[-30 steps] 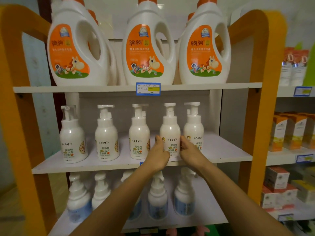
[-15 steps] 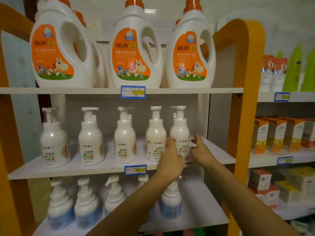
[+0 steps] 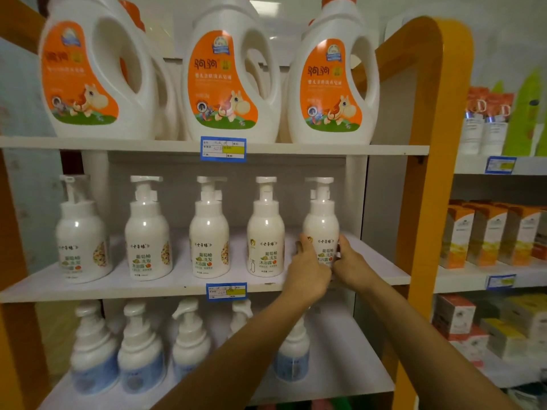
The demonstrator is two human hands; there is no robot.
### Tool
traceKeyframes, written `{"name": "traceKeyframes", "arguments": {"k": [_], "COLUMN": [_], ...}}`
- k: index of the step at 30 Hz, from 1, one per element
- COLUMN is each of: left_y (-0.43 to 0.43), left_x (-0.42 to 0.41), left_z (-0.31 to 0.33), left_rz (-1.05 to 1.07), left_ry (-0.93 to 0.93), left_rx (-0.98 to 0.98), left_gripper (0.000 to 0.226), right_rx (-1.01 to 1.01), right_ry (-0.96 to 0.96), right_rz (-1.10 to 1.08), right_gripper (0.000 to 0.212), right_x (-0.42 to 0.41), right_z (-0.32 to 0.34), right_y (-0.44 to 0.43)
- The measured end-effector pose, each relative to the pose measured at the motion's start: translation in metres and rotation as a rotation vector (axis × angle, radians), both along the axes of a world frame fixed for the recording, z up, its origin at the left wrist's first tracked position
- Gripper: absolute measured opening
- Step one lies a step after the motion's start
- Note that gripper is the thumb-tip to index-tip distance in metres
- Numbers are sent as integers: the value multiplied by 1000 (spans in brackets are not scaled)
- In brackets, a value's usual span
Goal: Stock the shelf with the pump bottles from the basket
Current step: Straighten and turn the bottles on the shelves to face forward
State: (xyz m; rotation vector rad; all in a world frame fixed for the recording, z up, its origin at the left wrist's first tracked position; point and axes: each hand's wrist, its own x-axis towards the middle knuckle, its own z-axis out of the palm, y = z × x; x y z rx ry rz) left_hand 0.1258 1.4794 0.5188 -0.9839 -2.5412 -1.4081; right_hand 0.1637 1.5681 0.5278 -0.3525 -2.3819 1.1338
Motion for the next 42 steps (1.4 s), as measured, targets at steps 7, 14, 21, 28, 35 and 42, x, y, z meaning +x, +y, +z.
{"name": "traceKeyframes", "arguments": {"k": [7, 14, 21, 28, 35, 42], "left_y": [4, -10, -88, -209, -301, -321], "left_x": [-1, 5, 39, 3, -24, -55], "left_z": [-2, 2, -22, -111, -169, -196], "left_rz": [9, -46, -61, 438, 397, 322], "left_ry": [-25, -54, 55, -75, -192, -250], "left_rx": [-24, -19, 245, 230, 341, 308], "left_gripper": [76, 69, 55, 37, 28, 48], "right_rx": [63, 7, -66, -120, -247, -251], "right_ry": [25, 22, 373, 436, 147, -100], "right_rz": [-39, 14, -216, -9, 224, 304], "right_gripper": [51, 51, 49, 45, 39, 61], "right_x": [-6, -8, 18, 28, -17, -60], "right_z": [-4, -11, -31, -73, -152, -187], "right_y": [1, 2, -65, -154, -238, -286]}}
